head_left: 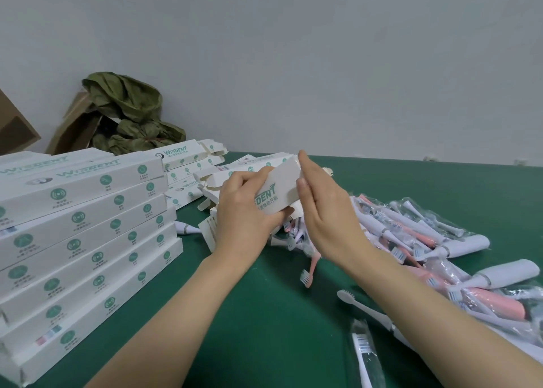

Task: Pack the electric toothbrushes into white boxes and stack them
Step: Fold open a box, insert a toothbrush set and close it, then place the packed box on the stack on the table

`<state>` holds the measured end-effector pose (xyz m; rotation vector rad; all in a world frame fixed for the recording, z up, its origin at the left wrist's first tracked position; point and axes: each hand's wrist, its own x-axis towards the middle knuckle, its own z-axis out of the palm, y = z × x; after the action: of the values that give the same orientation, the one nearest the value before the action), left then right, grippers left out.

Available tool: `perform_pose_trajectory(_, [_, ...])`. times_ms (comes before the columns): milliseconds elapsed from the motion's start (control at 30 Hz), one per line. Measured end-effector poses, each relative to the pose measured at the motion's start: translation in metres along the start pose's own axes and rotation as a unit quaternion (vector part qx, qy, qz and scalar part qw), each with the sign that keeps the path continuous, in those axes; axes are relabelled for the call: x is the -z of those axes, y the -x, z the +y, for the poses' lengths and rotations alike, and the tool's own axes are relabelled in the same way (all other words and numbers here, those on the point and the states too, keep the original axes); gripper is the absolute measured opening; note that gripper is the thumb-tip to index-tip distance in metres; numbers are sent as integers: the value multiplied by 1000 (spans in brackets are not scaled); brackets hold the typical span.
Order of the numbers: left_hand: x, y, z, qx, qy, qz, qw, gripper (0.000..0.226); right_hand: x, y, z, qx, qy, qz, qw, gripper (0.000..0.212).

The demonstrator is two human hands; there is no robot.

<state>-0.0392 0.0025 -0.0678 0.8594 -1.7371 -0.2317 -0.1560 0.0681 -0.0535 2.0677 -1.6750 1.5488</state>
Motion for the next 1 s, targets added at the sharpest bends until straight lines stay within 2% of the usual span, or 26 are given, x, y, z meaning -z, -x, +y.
perform_pose_trajectory(133, [9, -1, -2, -37, -28, -15, 999, 65, 2, 1, 0, 25, 72, -82, 994, 52])
perform_pose_trajectory(200, [18, -11, -2, -78, -68, -27, 994, 68, 14, -6, 0, 58, 106, -135, 983, 73])
perform_pose_trajectory(267, [24, -29, 3, -113, -96, -71, 986, 73, 30, -19, 0, 87, 151, -153, 973, 89])
perform_pose_trajectory(333, [19, -47, 11, -146, -142, -119, 972, 78, 44, -36, 3, 107, 238, -128, 957, 82])
perform_pose_trajectory(400, [9, -53, 19, -149, -175, -106, 967, 81, 56, -55, 13, 108, 289, -108, 945, 63])
perform_pose_trajectory(500, [-3, -48, 16, -81, -140, -42, 986, 75, 75, -79, 42, 14, 233, -60, 970, 46])
perform_pose_trajectory(567, [-9, -39, 3, -55, -131, -75, 987, 58, 88, -89, 70, -93, 202, 15, 975, 30])
perform_pose_trajectory(633, [-15, -30, -13, -47, -155, -139, 977, 44, 96, -97, 103, -227, 173, 72, 956, 28])
perform_pose_trajectory(733, [-19, -16, -27, -44, -192, -195, 961, 37, 98, -105, 143, -406, 150, 100, 896, 40])
perform_pose_trajectory(833, [-21, -10, -34, -49, -179, -198, 963, 34, 87, -108, 176, -455, 181, 74, 869, 44])
perform_pose_trajectory(1000, [-21, -8, -34, -42, -136, -213, 966, 37, 59, -98, 206, -457, 247, 7, 855, 39])
